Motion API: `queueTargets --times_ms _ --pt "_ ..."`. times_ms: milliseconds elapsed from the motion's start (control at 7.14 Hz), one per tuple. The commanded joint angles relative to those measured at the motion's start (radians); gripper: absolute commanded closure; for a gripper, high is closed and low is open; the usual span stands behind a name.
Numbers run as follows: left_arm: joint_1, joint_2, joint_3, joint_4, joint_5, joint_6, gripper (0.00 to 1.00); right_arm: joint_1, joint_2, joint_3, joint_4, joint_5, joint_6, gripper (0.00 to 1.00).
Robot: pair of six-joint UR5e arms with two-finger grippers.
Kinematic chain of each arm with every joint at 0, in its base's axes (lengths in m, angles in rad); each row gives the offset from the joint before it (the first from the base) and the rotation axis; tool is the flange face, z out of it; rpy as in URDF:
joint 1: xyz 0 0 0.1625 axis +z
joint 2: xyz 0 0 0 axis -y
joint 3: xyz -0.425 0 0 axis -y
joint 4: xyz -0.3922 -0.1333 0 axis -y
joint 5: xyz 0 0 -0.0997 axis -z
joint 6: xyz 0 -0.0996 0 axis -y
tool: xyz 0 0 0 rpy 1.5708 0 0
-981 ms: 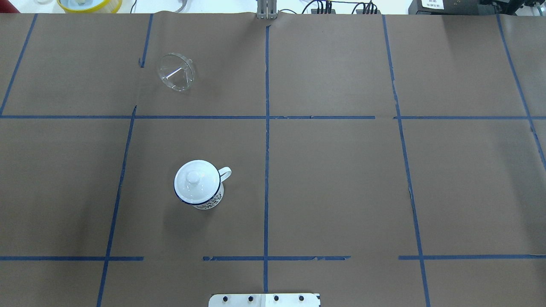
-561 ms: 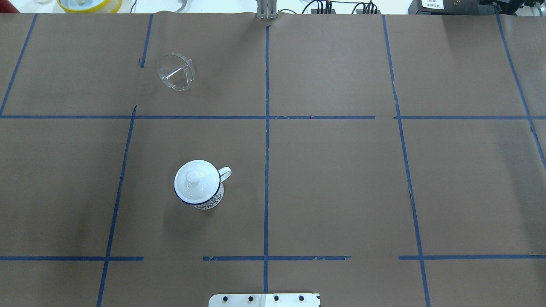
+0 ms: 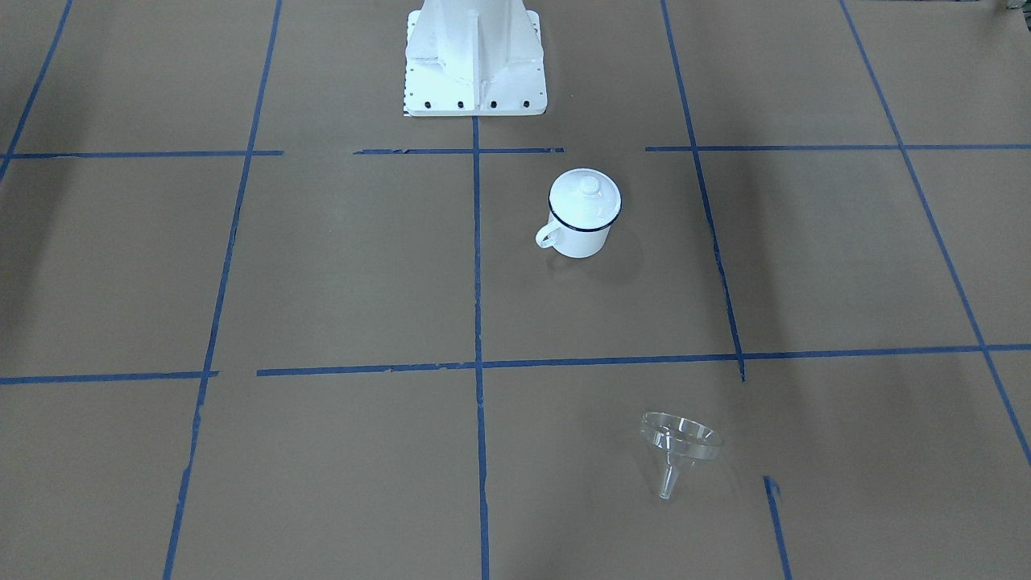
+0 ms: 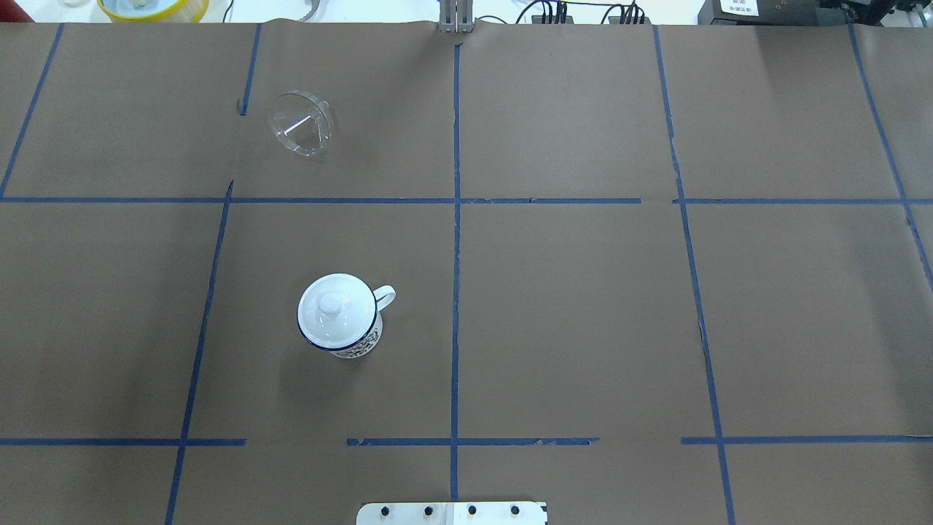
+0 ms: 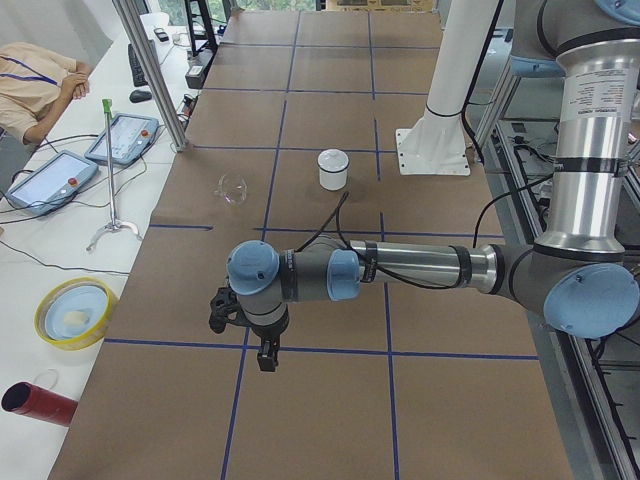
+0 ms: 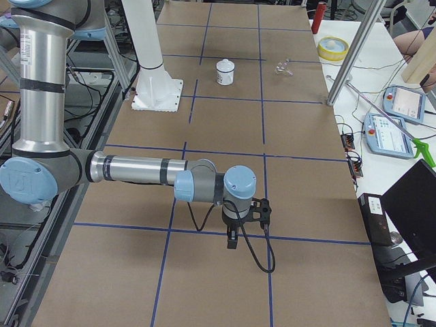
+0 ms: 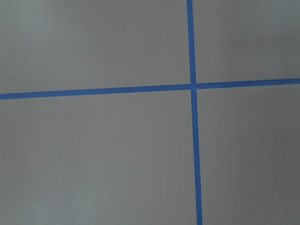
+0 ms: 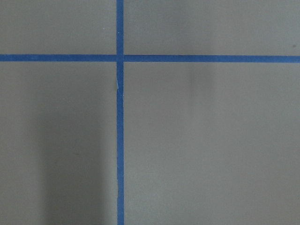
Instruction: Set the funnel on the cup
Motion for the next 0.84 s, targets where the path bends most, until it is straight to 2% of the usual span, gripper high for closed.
queueTargets --times_ms 0,280,420,701 --pt "0.0 0.005 0.0 -0.019 -0.002 0.002 0.0 0.0 0.0 0.001 0.0 0.0 0.0 0.0" --pt "0.006 -0.001 -0.023 -0.189 -0.005 -0.032 0.0 0.0 0.0 0.001 0.0 0.0 0.0 0.0" --pt "0.049 -0.003 -0.081 -0.192 -0.003 -0.156 0.0 0.0 0.0 0.001 0.0 0.0 0.0 0.0" --pt "0.251 -0.042 -0.201 -0.191 0.007 -0.435 0.0 0.0 0.0 0.001 0.0 0.0 0.0 0.0"
